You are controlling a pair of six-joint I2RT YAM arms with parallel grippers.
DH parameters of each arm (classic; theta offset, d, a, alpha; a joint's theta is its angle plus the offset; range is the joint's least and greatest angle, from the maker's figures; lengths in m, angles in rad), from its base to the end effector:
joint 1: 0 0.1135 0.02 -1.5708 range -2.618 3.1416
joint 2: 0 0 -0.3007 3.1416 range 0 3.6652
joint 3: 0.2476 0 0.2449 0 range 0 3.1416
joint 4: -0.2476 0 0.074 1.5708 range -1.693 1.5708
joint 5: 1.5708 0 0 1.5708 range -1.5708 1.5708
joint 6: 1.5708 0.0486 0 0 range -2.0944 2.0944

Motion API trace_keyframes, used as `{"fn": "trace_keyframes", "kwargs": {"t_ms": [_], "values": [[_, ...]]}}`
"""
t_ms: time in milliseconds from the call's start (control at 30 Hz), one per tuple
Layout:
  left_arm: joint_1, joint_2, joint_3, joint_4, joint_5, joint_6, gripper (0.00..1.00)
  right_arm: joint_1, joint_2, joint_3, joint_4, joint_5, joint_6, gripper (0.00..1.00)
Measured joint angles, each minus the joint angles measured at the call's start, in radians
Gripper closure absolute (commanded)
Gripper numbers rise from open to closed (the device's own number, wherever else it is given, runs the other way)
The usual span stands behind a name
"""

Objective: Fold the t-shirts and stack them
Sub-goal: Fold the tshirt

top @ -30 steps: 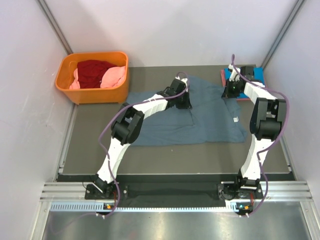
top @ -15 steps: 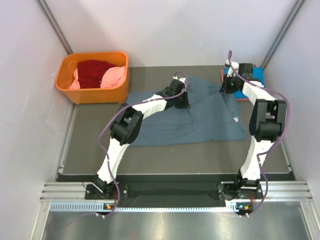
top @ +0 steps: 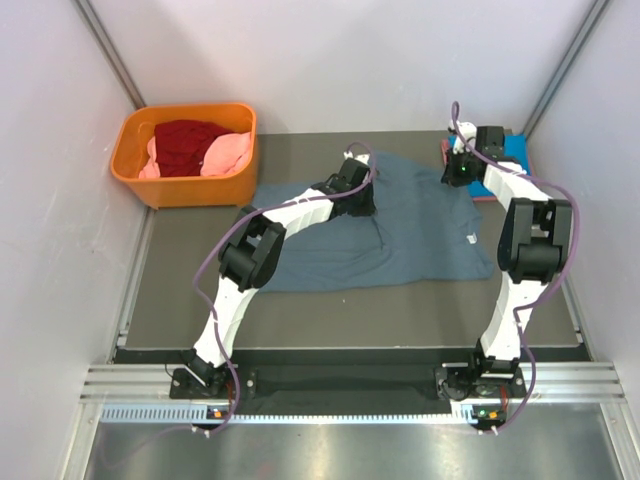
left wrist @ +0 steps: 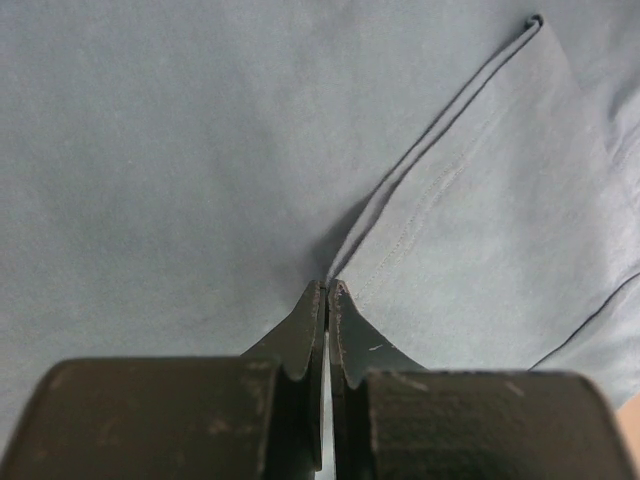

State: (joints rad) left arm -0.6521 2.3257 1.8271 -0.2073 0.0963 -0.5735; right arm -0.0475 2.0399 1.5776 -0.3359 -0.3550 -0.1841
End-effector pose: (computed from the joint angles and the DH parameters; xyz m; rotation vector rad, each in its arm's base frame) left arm 0.4394 -0.3414 0.1923 0.1468 2.3828 -0.7278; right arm 0.4789 -0.0059 0.2439 -0.3272 2.3033 0.3044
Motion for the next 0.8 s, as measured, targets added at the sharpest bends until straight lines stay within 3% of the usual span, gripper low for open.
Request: {"fn": "trace_keyframes", "kwargs": {"t_ms": [300,333,467,600,700,800], "values": [[0.0,0.0,0.004,-0.033,-0.024,-0.005,1.0,0.011,0.039,0.012,0.017,-0.002,0.004,1.0],[0.0,0.0,0.005,-0.035,-0.027,-0.005,0.86,0.014,0.042,0.014,0.015,-0.002,0.006,0.99],[-0.001,0.019,0.081,-0.124,-0.054,0.004,0.67,0.019,0.042,0.023,0.001,0.021,0.052,0.84],[-0.001,-0.006,0.084,-0.155,-0.127,0.009,0.63,0.019,0.0,0.029,-0.077,0.1,0.213,0.72],[-0.001,-0.101,-0.05,-0.156,-0.151,0.01,0.63,0.018,-0.085,0.007,-0.165,0.141,0.384,0.7],[-0.001,-0.228,-0.189,-0.161,-0.146,0.01,0.63,0.018,-0.23,-0.116,-0.213,0.186,0.546,0.68]]}}
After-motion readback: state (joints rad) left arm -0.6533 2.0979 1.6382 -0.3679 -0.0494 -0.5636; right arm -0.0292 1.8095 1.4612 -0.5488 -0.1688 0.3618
